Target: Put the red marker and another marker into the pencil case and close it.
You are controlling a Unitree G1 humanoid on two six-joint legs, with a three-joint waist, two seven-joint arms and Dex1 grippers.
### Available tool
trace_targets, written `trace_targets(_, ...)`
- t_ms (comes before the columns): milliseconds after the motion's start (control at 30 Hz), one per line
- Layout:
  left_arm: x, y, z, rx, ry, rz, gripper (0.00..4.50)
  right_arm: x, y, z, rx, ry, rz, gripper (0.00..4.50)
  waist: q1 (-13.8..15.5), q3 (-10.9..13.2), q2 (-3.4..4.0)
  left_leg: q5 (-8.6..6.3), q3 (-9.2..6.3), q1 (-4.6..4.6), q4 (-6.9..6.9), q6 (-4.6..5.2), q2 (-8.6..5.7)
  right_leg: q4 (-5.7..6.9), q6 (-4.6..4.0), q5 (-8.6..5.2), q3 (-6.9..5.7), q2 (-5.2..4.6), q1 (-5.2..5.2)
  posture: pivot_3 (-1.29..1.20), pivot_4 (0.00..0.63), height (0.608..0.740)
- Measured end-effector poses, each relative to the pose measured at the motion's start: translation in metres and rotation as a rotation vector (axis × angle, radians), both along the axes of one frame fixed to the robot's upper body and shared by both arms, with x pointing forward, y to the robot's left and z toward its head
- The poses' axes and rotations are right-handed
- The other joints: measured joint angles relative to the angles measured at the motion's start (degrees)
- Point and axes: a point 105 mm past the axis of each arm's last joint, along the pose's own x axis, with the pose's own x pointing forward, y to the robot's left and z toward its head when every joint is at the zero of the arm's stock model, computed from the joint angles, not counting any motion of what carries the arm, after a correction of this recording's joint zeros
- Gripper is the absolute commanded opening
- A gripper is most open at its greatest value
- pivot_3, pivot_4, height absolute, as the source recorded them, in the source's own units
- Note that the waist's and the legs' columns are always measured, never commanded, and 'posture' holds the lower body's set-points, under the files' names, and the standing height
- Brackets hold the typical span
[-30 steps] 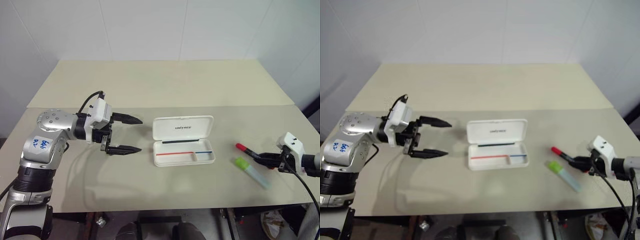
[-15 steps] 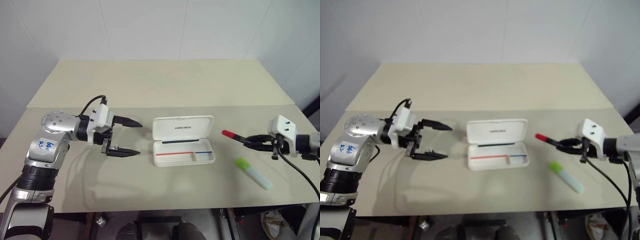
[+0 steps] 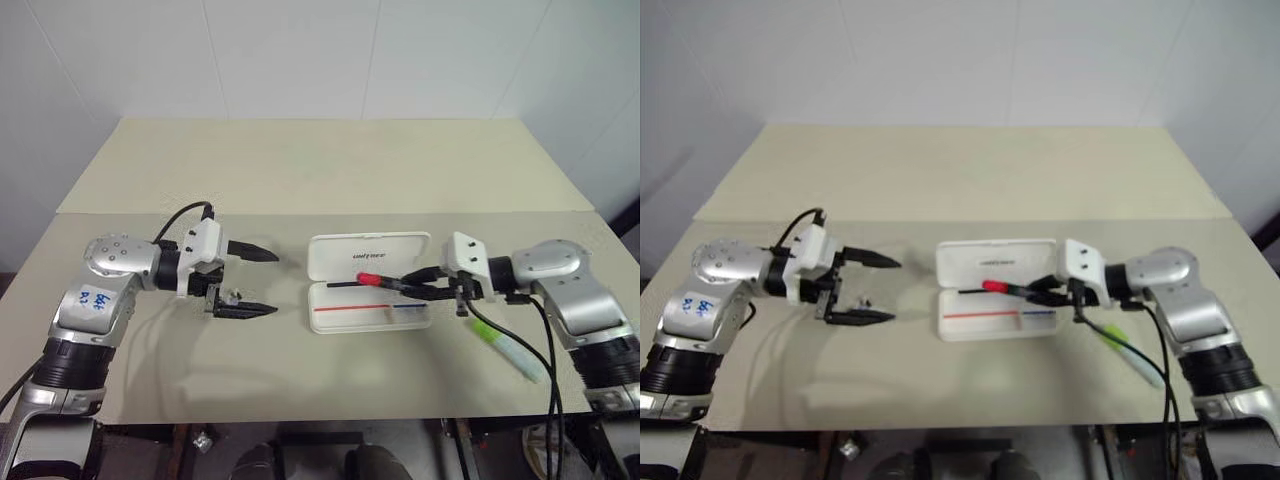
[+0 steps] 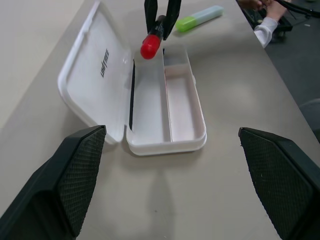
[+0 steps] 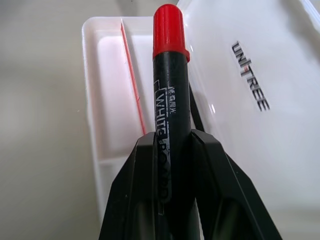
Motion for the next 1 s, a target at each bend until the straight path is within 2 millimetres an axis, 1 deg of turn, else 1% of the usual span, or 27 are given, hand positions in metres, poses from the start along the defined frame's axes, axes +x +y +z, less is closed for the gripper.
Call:
trace_targets(100,0.001,0.0,-0.002,-0.008,0.006,0.024,4.5,0.003,0.011,-0.009,-0.015,-0.009,0.045,0.58,0.0,0.0,0.0,0.0,0.02,0.01,0.01,0.0,-0.02,0.02,0.0,0.0,0.0,0.0,0.0,0.0,0.15,0.74)
trace_targets(200,-0.001,-0.003,-0.005,-0.01,0.01,0.03,4.5,0.008,0.015,-0.016,-0.02,-0.009,0.058,0.58,0.0,0.0,-0.01,0.0,0.03,0.0,0.03,0.0,-0.02,0.03,0.0,0.0,-0.01,-0.01,0.0,0.0,0.15,0.74)
trace_targets(300,-0.001,-0.004,-0.004,-0.015,0.003,0.037,4.5,0.012,0.022,-0.018,-0.022,-0.021,0.078,0.58,0.0,0.0,0.0,0.01,0.02,0.02,0.04,-0.01,-0.01,0.07,0.0,0.0,-0.01,0.01,0.0,0.0,0.15,0.74)
trace_targets(467,-0.001,-0.007,-0.003,-0.023,-0.001,0.037,4.5,0.021,0.024,-0.02,-0.022,-0.041,0.076,0.58,-0.1,0.0,0.0,0.01,0.03,0.02,0.04,-0.02,-0.01,0.06,0.0,0.0,-0.01,0.01,0.0,0.0,0.15,0.74)
trace_targets(533,-0.002,-0.01,-0.002,-0.024,-0.01,0.03,4.5,0.022,0.025,-0.021,-0.025,-0.045,0.079,1.32,-0.1,0.0,0.0,0.01,0.02,0.02,0.04,-0.02,0.0,0.06,0.0,0.0,-0.01,0.02,0.0,0.0,0.15,0.74)
trace_targets(633,-0.002,-0.01,-0.002,-0.025,-0.009,0.032,4.5,0.022,0.025,-0.022,-0.024,-0.045,0.083,2.26,-0.1,0.0,0.0,0.02,0.02,0.02,0.04,-0.03,0.0,0.07,0.0,0.0,-0.01,0.03,0.0,0.0,0.15,0.74)
trace_targets(733,-0.002,-0.01,-0.002,-0.025,-0.008,0.032,4.5,0.022,0.026,-0.02,-0.019,-0.047,0.087,3.38,-0.1,0.0,0.0,0.02,0.02,0.02,0.06,-0.03,0.0,0.09,0.0,0.0,-0.01,0.02,0.0,0.0,0.15,0.74)
trace_targets(833,-0.002,-0.01,-0.002,-0.027,-0.008,0.03,4.5,0.021,0.03,-0.016,0.013,-0.037,0.088,4.35,-0.1,0.0,0.0,0.02,0.01,0.02,0.06,-0.03,0.0,0.09,0.0,0.0,-0.02,0.01,0.01,0.0,0.15,0.74)
trace_targets(867,-0.002,-0.011,-0.002,-0.029,-0.007,0.029,4.5,0.021,0.032,-0.013,0.028,-0.034,0.091,4.43,-0.1,0.0,0.0,0.02,0.01,0.02,0.05,-0.03,0.0,0.09,0.0,0.0,-0.01,0.01,0.01,0.0,0.15,0.74)
trace_targets(933,-0.002,-0.012,-0.002,-0.03,-0.009,0.023,4.5,0.018,0.037,-0.006,0.068,-0.029,0.101,4.43,-0.1,0.0,0.0,0.01,0.01,0.02,0.04,-0.03,0.01,0.08,0.0,0.0,-0.02,0.01,0.0,0.0,0.15,0.74)
trace_targets(1000,-0.002,-0.014,-0.002,-0.029,-0.013,0.015,4.5,0.013,0.041,0.007,0.114,-0.03,0.112,4.43,0.0,0.0,0.0,0.01,0.0,0.01,0.02,-0.03,0.02,0.08,0.0,0.0,-0.03,0.01,0.0,0.0,0.15,0.74)
